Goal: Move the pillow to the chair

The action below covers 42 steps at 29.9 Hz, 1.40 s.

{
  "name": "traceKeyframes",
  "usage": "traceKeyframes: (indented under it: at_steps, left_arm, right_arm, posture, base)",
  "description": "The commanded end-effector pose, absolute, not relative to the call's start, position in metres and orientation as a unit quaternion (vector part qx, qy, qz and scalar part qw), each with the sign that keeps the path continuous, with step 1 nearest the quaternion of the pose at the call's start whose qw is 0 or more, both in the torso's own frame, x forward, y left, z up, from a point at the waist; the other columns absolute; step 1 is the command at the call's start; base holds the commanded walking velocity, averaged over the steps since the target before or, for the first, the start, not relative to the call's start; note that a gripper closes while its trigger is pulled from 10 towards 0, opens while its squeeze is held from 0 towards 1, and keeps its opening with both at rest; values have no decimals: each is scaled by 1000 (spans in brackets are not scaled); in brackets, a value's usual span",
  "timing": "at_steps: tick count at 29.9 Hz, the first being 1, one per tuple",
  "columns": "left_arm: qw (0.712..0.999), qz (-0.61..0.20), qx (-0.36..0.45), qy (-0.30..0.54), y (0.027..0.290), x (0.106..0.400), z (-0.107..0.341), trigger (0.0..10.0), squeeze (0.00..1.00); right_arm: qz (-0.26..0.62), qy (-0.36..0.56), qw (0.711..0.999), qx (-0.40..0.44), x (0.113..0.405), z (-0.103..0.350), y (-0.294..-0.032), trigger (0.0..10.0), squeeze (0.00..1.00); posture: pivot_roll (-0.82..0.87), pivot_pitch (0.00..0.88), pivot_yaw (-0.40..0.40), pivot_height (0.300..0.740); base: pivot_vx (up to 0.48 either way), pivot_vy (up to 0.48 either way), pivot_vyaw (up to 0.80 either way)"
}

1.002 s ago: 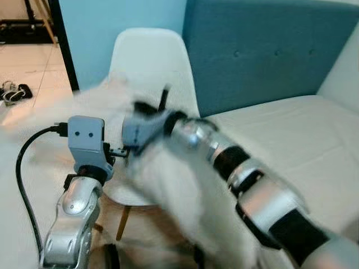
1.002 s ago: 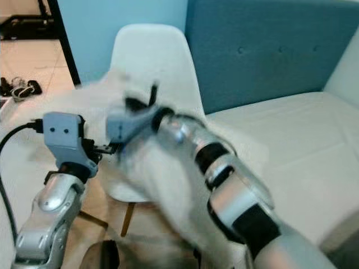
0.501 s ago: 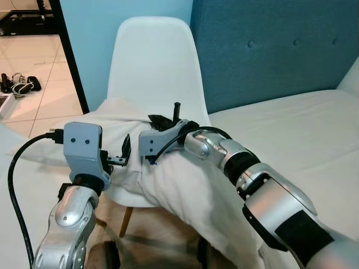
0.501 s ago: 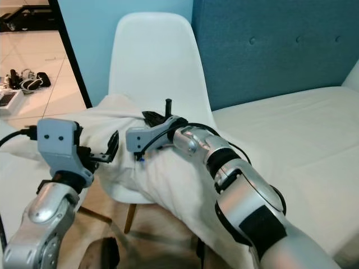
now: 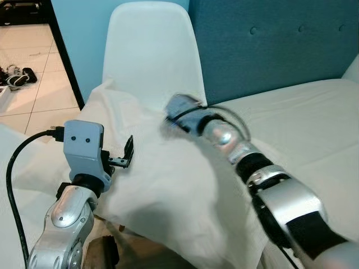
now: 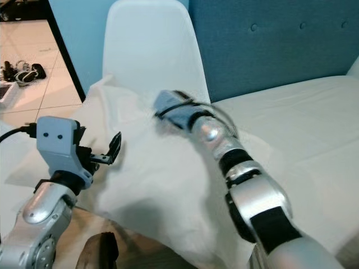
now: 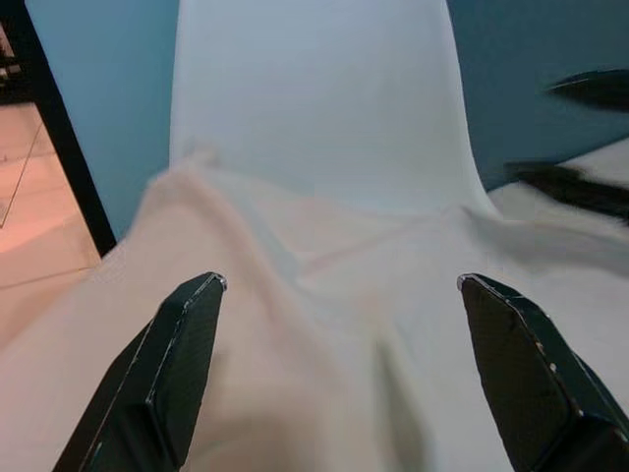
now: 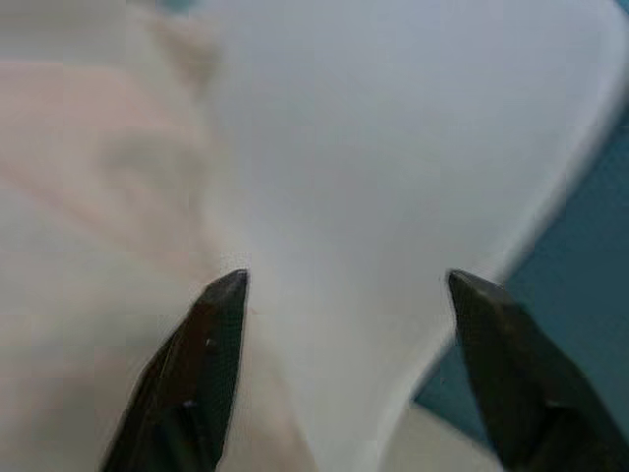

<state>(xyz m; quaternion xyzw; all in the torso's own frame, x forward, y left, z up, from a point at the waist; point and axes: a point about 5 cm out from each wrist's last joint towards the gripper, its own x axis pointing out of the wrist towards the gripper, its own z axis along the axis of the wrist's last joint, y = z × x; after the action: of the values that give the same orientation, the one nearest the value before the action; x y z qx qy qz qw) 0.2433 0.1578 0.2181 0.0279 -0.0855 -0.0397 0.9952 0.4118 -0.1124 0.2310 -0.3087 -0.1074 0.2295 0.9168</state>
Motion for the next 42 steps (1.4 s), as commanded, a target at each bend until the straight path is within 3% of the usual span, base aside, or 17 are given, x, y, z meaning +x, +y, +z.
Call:
traceKeyframes:
  at_steps: [1,4,5,6,8,9,13,14,19,23,24,27,28,31,36,42]
  left_arm:
    - [994,-56,29,-84,155,245,217,10000,0]
    - [994,-62,29,-85,154,245,217,10000,0]
    - [990,-98,31,-94,147,246,221,10000,0]
    - [986,-125,36,-100,142,245,223,10000,0]
    - [983,-143,40,-104,139,244,225,10000,0]
    - [974,-187,66,-108,134,241,227,10000,0]
    - [969,-203,86,-108,134,241,227,10000,0]
    - [968,-203,97,-107,136,241,226,10000,0]
    - [966,-201,123,-106,140,245,224,10000,0]
    - [966,-194,132,-107,142,248,223,10000,0]
    - [966,-189,137,-109,143,250,223,10000,0]
    - [966,-184,143,-111,144,252,223,10000,0]
    - [964,-183,155,-114,145,255,222,10000,0]
    - [962,-185,163,-117,145,256,223,10000,0]
    - [962,-178,168,-123,147,257,224,10000,0]
    - [963,-166,167,-127,149,256,226,10000,0]
  right_arm:
    - [215,-85,935,-267,413,228,-129,10000,1000]
    - [206,-79,941,-257,414,229,-139,10000,1000]
    - [163,-31,960,-225,415,227,-174,10000,1000]
    - [150,11,969,-194,413,223,-192,10000,1000]
    - [143,38,974,-172,412,219,-203,10000,1000]
    - [187,133,966,-120,404,203,-219,10000,1000]
    - [246,201,943,-99,393,198,-235,10000,984]
    - [266,227,933,-86,388,197,-244,10000,0]
    - [283,311,906,-44,366,187,-265,10000,0]
    - [294,358,886,20,347,176,-263,10000,0]
    - [308,387,865,89,337,166,-255,10000,0]
    - [309,406,846,151,331,155,-245,10000,0]
    - [295,430,809,271,325,142,-224,10000,0]
    - [292,435,791,317,325,140,-211,10000,0]
    - [305,427,787,324,326,134,-200,10000,0]
    - [245,427,831,258,329,104,-185,10000,0]
  posture:
    - [55,151,-98,525]
    - [45,147,-98,525]
    - [28,134,-99,525]
    - [26,132,-101,525]
    - [26,132,-101,525]
    - [18,124,-104,525]
    - [13,121,-107,525]
    - [2,116,-110,525]
    - [-28,107,-120,525]
    - [-45,104,-125,525]
    - [-50,103,-124,525]
    - [-63,102,-117,525]
    - [-56,99,-111,525]
    - [-54,98,-110,525]
    - [-46,99,-113,525]
    - [-32,115,-113,525]
  base:
    - [0,0,0]
    - [0,0,0]
    - [0,0,0]
    - [0,0,0]
    - [0,0,0]
    - [0,0,0]
    - [0,0,0]
    - [0,0,0]
    - [0,0,0]
    - [0,0,0]
    - [0,0,0]
    - [0,0,0]
    - [0,0,0]
    - [0,0,0]
    - [0,0,0]
    - [0,0,0]
